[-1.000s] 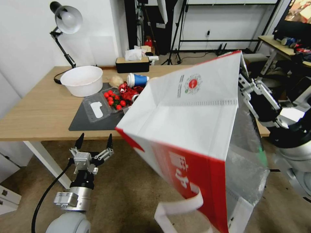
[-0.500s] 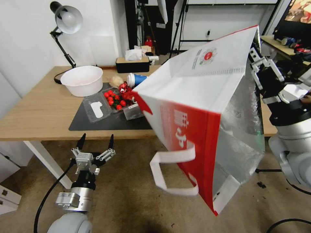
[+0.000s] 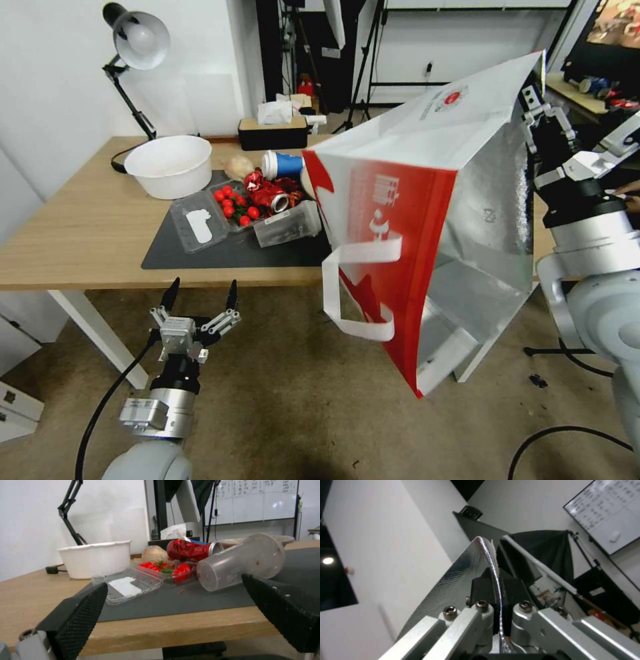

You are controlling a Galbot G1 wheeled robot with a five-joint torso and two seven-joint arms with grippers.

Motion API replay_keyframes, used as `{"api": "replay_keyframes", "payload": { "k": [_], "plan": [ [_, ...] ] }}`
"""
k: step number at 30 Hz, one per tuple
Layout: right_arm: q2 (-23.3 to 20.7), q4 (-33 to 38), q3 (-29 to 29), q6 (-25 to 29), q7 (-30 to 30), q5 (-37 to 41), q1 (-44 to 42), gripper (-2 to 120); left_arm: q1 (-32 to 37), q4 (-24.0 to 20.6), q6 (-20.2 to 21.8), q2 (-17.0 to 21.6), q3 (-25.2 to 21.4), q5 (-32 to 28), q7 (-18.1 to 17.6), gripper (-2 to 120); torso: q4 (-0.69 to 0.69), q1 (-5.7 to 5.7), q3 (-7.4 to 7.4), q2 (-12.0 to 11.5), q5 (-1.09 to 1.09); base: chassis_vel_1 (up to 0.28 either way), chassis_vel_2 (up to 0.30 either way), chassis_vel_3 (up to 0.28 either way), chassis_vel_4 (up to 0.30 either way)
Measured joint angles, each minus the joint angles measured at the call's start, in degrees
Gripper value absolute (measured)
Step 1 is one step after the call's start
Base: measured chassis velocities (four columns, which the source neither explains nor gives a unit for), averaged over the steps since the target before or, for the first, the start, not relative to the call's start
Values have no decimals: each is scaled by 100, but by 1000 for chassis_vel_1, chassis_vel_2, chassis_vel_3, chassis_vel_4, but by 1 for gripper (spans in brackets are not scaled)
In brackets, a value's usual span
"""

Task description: Pick up the food delivery bag from the floor and place it on the table.

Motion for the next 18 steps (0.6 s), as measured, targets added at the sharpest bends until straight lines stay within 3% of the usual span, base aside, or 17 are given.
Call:
{"api": "replay_keyframes", "payload": {
  "k": [18],
  "plan": [
    [-69, -206, 398, -52, 932, -11, 133, 0, -36, 43, -4, 8, 30, 17, 0, 100, 0, 0, -1, -1, 1, 0, 0, 0, 0]
  ]
}}
